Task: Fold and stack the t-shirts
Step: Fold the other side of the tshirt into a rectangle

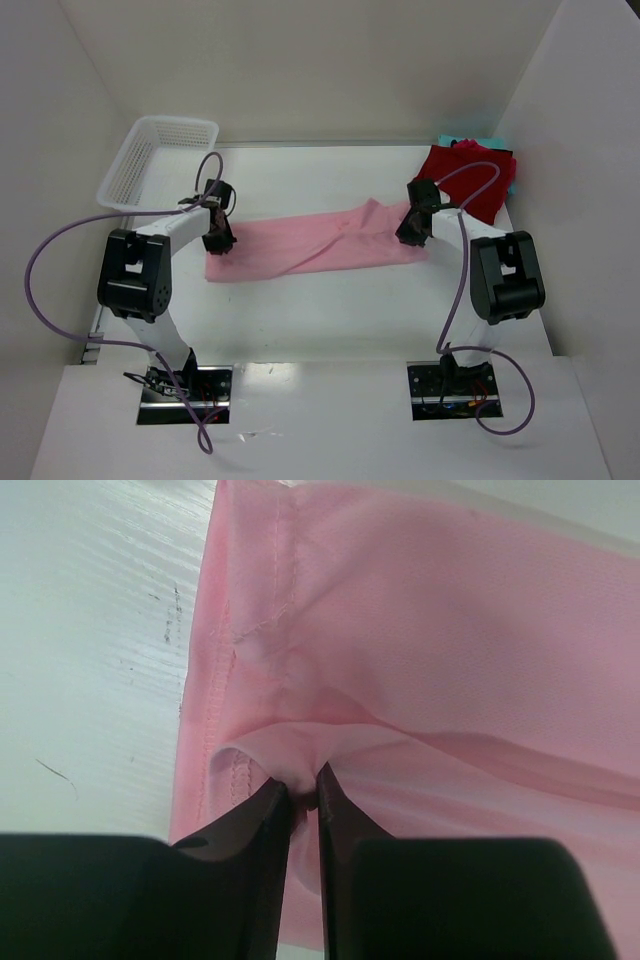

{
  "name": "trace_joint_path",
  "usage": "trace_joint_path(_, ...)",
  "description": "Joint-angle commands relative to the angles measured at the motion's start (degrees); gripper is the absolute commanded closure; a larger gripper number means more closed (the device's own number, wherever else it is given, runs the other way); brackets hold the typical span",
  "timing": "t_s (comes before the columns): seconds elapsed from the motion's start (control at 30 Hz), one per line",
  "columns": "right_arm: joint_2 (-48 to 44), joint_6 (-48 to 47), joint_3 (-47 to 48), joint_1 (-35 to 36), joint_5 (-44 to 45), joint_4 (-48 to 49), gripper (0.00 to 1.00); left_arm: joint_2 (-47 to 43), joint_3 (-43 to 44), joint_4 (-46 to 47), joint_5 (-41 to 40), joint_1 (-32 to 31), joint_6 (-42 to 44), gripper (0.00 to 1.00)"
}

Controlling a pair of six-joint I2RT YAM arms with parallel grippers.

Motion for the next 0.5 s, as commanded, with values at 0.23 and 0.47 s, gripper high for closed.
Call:
trace_joint_path(0.23, 3.6, -0.6, 1.3, -0.4, 2.8, -0.8, 1.0, -1.7, 2.4, -0.8, -2.3, 0.9, 0.1, 0.88)
trace_joint_path(0.47, 3.6, -1.2, 1.3, -0.4, 2.8, -0.8, 1.0, -2.2, 2.4, -1.9, -3.5, 1.5, 0.1, 0.55)
